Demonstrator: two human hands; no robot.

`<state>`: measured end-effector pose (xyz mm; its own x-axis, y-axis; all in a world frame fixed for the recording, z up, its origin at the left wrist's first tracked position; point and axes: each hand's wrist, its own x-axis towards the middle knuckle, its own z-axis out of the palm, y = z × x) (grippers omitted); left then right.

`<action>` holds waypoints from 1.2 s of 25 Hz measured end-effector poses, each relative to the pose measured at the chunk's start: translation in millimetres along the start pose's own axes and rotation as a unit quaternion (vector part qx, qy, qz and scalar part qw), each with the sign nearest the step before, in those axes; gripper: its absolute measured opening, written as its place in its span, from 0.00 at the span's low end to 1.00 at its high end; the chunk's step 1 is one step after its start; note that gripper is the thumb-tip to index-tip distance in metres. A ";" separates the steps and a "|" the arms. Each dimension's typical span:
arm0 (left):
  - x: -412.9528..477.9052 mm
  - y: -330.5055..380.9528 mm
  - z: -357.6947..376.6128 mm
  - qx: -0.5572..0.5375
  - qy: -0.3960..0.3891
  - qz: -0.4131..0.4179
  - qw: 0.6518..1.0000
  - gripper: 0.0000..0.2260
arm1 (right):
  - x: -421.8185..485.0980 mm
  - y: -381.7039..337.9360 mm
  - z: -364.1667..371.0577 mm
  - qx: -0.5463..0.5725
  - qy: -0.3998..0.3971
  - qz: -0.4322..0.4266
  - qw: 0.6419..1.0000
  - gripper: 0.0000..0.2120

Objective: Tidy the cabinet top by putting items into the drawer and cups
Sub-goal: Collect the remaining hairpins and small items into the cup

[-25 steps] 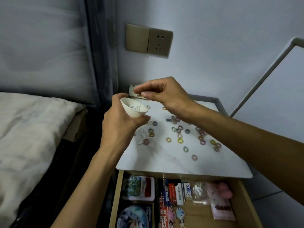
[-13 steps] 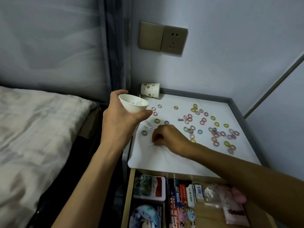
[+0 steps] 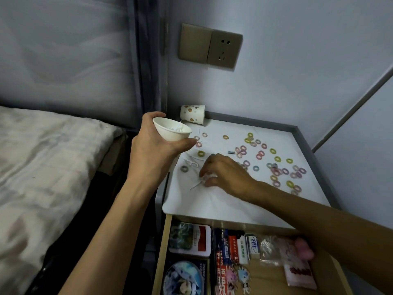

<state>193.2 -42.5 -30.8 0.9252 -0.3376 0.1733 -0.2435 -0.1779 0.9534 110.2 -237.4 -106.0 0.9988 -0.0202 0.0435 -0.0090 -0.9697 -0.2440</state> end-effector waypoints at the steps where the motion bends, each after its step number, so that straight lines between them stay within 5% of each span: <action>1: 0.4 -0.1 0.6 0.001 0.001 0.001 1.000 0.34 | 3.8 -3.9 4.3 -0.010 0.002 -0.016 1.000 0.08; 6: 3.8 -1.8 -1.5 -0.004 0.013 -0.003 1.000 0.35 | 14.1 -10.2 15.7 -0.061 -0.012 -0.051 0.997 0.02; 12: 3.9 -0.6 -1.0 -0.007 0.012 0.002 1.000 0.34 | 47.6 -5.1 4.2 0.135 0.073 0.165 0.974 0.04; 19: 6.5 -0.5 -3.2 -0.028 0.037 -0.003 0.999 0.32 | 66.4 -7.8 6.4 -0.058 0.056 0.189 0.979 0.08; 30: 6.8 -2.3 -6.6 -0.035 0.036 -0.009 0.999 0.32 | 79.7 -27.9 1.3 -0.210 -0.094 0.163 0.959 0.10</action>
<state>201.9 -38.3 -30.2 0.9484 -0.2665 0.1716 -0.2084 -0.1164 0.9711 190.1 -211.6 -96.9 0.9303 -0.3330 -0.1536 -0.3011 -0.9327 0.1983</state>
